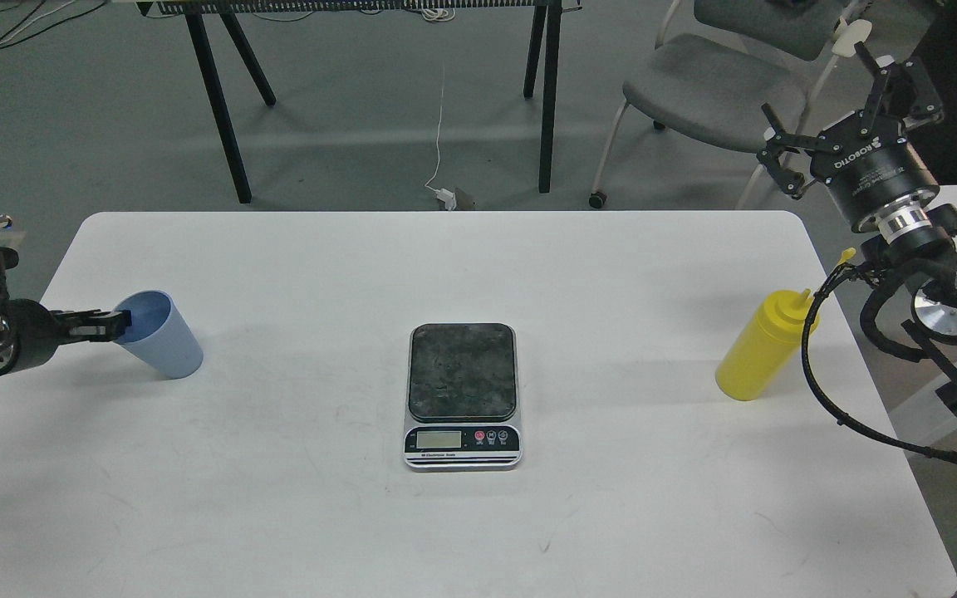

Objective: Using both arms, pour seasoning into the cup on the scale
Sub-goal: 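Grasp the light blue cup with the left gripper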

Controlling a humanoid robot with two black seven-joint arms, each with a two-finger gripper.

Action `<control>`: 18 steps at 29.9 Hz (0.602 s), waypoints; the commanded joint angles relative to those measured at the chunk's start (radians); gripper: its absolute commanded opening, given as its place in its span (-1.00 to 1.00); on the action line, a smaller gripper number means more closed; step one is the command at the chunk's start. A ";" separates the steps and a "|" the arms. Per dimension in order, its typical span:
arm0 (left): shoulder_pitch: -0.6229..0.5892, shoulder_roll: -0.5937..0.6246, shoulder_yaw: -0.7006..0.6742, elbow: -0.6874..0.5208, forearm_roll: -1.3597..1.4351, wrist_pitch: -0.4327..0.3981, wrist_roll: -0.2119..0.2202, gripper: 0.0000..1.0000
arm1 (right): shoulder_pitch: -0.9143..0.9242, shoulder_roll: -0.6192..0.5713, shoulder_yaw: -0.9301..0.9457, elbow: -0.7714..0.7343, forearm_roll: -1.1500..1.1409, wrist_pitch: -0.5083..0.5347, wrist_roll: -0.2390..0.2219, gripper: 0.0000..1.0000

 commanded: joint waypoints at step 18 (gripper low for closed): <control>-0.020 0.045 -0.013 -0.083 -0.054 -0.096 0.000 -1.00 | -0.015 0.000 0.000 -0.001 0.000 0.000 0.000 1.00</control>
